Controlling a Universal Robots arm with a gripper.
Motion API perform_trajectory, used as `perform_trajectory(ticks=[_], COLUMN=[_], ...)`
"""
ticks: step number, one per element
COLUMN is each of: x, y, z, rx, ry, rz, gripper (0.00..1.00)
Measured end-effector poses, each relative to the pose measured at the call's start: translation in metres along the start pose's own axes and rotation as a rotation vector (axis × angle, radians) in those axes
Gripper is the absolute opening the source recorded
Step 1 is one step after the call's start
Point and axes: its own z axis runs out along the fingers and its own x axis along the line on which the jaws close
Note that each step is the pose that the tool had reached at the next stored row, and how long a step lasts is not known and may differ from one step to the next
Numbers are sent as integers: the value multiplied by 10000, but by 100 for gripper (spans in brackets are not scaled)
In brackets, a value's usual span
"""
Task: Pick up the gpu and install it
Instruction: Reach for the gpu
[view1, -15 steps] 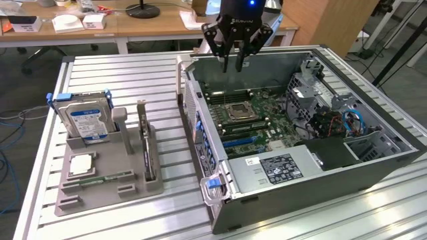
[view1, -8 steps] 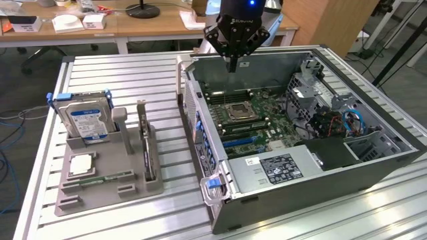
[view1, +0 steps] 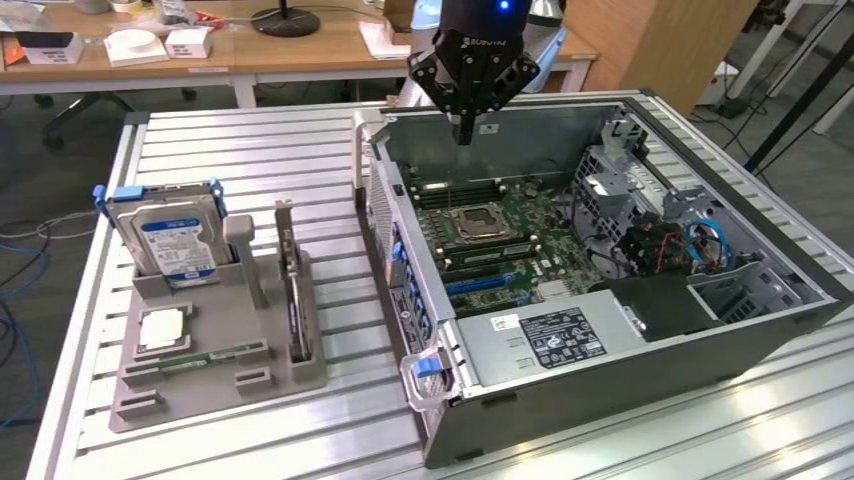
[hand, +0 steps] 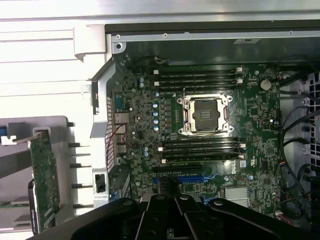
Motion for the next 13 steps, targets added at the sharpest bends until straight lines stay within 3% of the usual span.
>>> perform_trajectory(ticks=[13], x=[37], y=[-3], z=[1], rx=[0], ry=[0], rz=[-1], gripper=[11])
